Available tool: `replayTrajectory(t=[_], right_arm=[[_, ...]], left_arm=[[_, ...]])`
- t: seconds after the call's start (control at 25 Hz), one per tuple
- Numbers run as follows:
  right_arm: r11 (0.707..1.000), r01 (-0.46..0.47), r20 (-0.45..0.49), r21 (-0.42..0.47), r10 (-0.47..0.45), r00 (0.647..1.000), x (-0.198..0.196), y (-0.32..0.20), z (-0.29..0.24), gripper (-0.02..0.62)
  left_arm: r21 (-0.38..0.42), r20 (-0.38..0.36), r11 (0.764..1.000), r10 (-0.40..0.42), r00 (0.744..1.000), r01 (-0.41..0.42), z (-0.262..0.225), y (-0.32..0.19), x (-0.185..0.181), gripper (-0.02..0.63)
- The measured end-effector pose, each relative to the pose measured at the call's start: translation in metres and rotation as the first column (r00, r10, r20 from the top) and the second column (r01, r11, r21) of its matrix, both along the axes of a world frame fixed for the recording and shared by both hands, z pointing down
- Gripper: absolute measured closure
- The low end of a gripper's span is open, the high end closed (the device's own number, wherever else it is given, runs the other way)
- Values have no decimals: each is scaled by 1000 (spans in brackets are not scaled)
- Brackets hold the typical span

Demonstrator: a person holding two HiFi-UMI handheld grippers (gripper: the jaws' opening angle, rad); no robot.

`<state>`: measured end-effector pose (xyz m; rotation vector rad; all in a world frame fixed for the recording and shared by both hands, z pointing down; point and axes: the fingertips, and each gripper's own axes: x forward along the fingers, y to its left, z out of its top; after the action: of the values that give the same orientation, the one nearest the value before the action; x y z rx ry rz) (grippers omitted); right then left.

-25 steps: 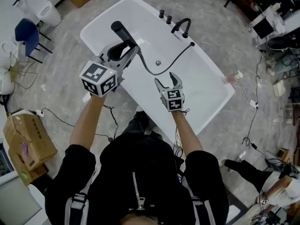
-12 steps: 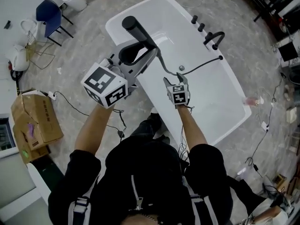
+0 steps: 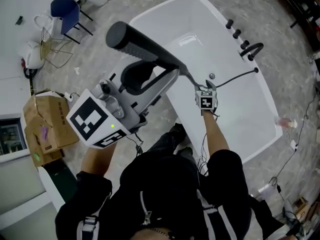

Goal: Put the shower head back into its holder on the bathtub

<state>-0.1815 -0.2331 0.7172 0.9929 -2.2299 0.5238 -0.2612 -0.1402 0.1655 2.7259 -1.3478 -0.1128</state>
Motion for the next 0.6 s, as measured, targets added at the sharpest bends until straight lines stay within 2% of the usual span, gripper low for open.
replayTrajectory(t=[0.2,0.32,0.36,0.6], right_arm=[[997,-79,-17,-10,79,997,23,-29,19,377],[990,-144,-17,5,144,989,36,-49,18,503],[987,-161,-19,8,161,987,41,-54,16,517],[981,-192,-54,-2,192,980,62,-57,9,522]], left_arm=[[16,-33,1000,6,999,-5,-13,1,-17,472],[22,-50,1000,-9,999,10,-13,-2,-31,472],[17,-60,1000,-16,998,17,-10,-5,-35,472],[-19,-96,999,-43,994,41,5,-17,-57,471]])
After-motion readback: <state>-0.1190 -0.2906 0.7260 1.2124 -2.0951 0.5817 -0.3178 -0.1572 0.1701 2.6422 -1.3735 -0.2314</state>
